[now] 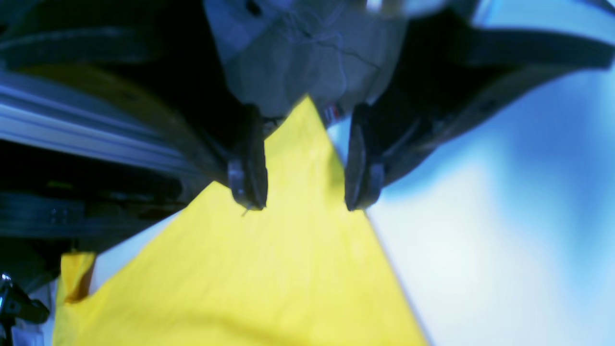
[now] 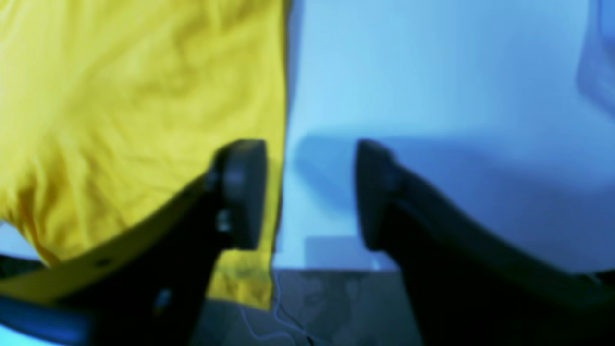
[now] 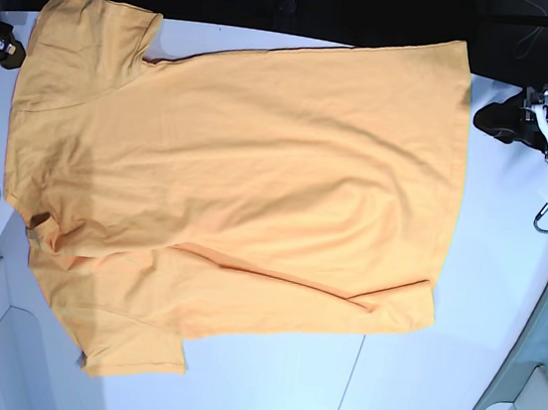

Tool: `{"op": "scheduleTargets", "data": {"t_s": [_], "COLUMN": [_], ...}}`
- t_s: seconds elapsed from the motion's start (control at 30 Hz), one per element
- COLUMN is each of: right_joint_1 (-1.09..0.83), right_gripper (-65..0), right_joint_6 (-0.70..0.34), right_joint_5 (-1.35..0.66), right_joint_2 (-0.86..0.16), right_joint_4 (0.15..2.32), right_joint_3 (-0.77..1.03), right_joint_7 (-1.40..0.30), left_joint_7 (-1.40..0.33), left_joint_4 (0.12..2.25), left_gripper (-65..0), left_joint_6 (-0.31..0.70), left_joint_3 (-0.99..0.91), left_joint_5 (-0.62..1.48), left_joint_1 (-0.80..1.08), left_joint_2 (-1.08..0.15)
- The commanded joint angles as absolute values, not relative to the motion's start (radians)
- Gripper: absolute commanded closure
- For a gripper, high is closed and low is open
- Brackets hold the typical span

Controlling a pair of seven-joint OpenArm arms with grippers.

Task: Layout the t-shirt on the table in an organized manner, then fold the t-shirt properly
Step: 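Grasp the shirt shoulder and hem corners with both grippers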

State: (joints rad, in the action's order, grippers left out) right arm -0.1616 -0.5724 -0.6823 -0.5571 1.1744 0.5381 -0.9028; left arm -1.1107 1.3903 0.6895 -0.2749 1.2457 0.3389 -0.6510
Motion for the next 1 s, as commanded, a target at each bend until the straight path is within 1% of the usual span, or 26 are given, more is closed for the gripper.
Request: {"op": "scheduleTargets", "data": {"t_s": [0.0,0.03,0.07,0.2,0.4,0.5,0.57,0.7,0.83,0.97], "right_joint_1": [-0.165,-0.178,-0.187,-0.218,-0.237,-0.242,-0.242,-0.242,-0.242,-0.242], "right_gripper": [-37.1,-39.9,-41.0,-40.9,-40.9,-40.9,-40.7,-40.7,-40.7,-40.7], "right_joint_6": [-0.577,-0.577,-0.577,-0.591,-0.592,-0.600,-0.611,-0.611,-0.611,-0.611], "right_joint_5": [-0.700,-0.701,-0.704,-0.769,-0.838,-0.895,-0.928,-0.932,-0.940,-0.953], "right_joint_2": [-0.593,-0.597,-0.599,-0.597,-0.583,-0.570,-0.557,-0.514,-0.470,-0.450], "right_joint_4": [1.191,1.191,1.191,1.191,1.191,1.192,1.192,1.195,1.195,1.195], "right_joint_3": [0.546,0.546,0.546,0.542,0.524,0.522,0.522,0.522,0.521,0.521], "right_joint_7": [-0.887,-0.887,-0.891,-0.927,-0.945,-0.981,-1.008,-1.016,-1.026,-1.037], "left_joint_7": [-1.096,-1.096,-1.096,-1.096,-1.019,-1.013,-1.012,-0.998,-0.903,-0.894], "left_joint_4": [1.407,1.407,1.407,1.407,1.407,1.407,1.407,1.407,1.407,1.407], "left_gripper": [-30.4,-30.4,-30.4,-30.4,-30.4,-30.4,-30.4,-30.4,-30.4,-30.3], "left_joint_6": [0.698,0.698,0.698,0.698,0.698,0.698,0.698,0.698,0.698,0.698], "left_joint_3": [-0.310,-0.343,-0.376,-0.447,-0.443,-0.442,-0.436,-0.389,-0.333,-0.296], "left_joint_5": [1.276,1.277,1.276,1.272,1.125,1.077,1.076,1.061,0.958,0.936], "left_joint_1": [0.351,0.371,0.389,0.454,0.466,0.466,0.466,0.465,0.464,0.448], "left_joint_2": [-0.664,-0.651,-0.635,-0.591,-0.512,-0.487,-0.483,-0.482,-0.482,-0.482]}}
